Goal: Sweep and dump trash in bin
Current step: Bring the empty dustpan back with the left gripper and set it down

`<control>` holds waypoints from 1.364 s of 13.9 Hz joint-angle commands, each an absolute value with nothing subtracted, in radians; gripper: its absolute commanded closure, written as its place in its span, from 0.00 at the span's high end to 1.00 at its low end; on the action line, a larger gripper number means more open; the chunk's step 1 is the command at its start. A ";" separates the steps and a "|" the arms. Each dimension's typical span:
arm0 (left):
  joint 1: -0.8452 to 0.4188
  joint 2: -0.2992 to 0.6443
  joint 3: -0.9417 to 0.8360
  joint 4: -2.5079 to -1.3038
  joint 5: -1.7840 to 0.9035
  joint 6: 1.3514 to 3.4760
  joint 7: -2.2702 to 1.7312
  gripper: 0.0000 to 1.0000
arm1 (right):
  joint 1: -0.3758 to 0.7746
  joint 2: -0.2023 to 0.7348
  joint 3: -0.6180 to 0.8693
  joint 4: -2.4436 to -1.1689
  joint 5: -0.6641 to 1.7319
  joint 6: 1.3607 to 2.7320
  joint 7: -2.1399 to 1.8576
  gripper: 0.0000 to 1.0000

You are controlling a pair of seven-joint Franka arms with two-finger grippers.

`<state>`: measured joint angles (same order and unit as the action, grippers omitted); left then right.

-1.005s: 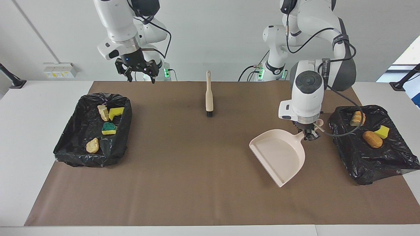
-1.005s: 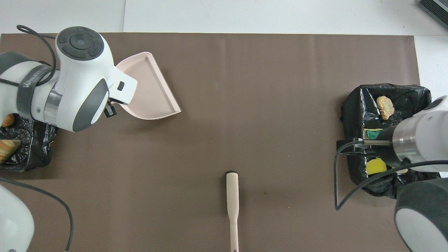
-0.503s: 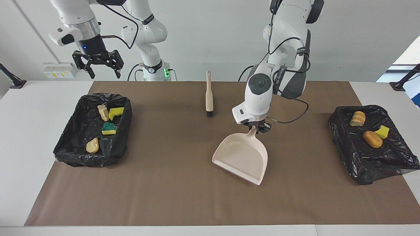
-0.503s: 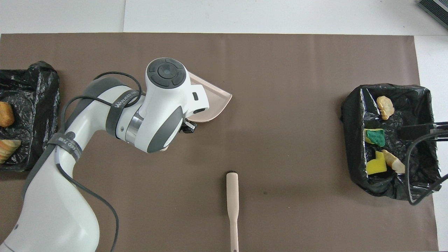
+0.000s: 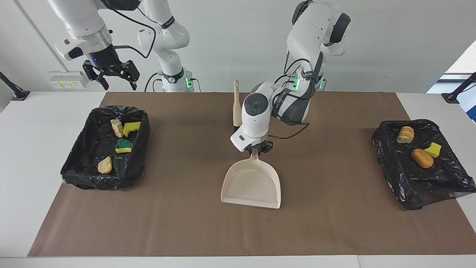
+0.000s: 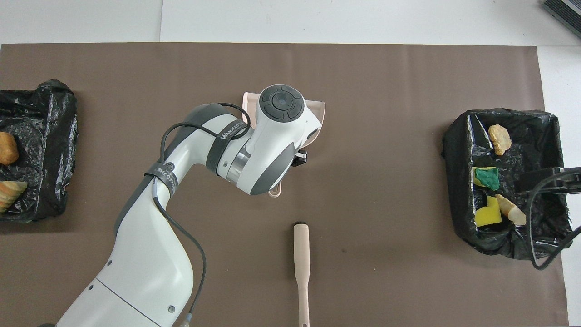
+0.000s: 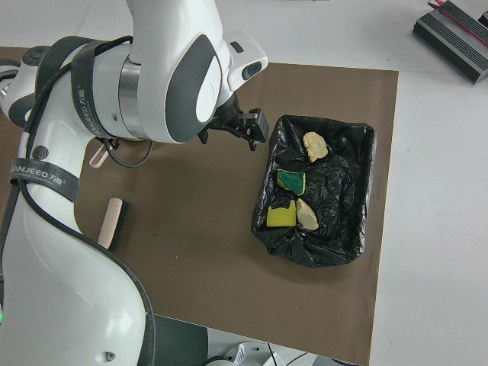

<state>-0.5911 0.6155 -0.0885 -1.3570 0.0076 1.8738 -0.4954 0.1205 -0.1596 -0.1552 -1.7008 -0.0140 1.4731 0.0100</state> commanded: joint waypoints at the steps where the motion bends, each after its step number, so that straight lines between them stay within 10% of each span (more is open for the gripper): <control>1: -0.632 0.632 -0.071 -1.328 -0.046 1.897 -0.573 0.00 | 0.109 -0.156 -0.143 -1.663 0.006 1.420 0.026 1.00; 4: -0.632 0.626 -0.071 -1.341 -0.066 1.933 -0.617 0.00 | 0.107 -0.143 -0.146 -1.638 0.009 1.431 0.025 1.00; 6: -0.632 0.623 -0.071 -1.341 -0.052 1.922 -0.617 0.60 | 0.115 -0.144 -0.144 -1.643 -0.024 1.469 0.014 1.00; 9: -0.617 0.577 -0.064 -1.379 -0.022 1.914 -0.615 1.00 | 0.115 -0.147 -0.143 -1.655 -0.057 1.482 0.012 1.00; 19: -0.256 -0.024 -0.055 -1.802 -0.014 1.775 -0.122 1.00 | 0.103 -0.147 -0.147 -1.657 -0.041 1.497 0.011 1.00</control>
<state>-0.2991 0.1133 -0.0455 -1.6858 -0.0238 1.8135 -0.2043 0.1146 -0.1510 -0.1551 -1.6618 -0.0356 1.4837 0.0105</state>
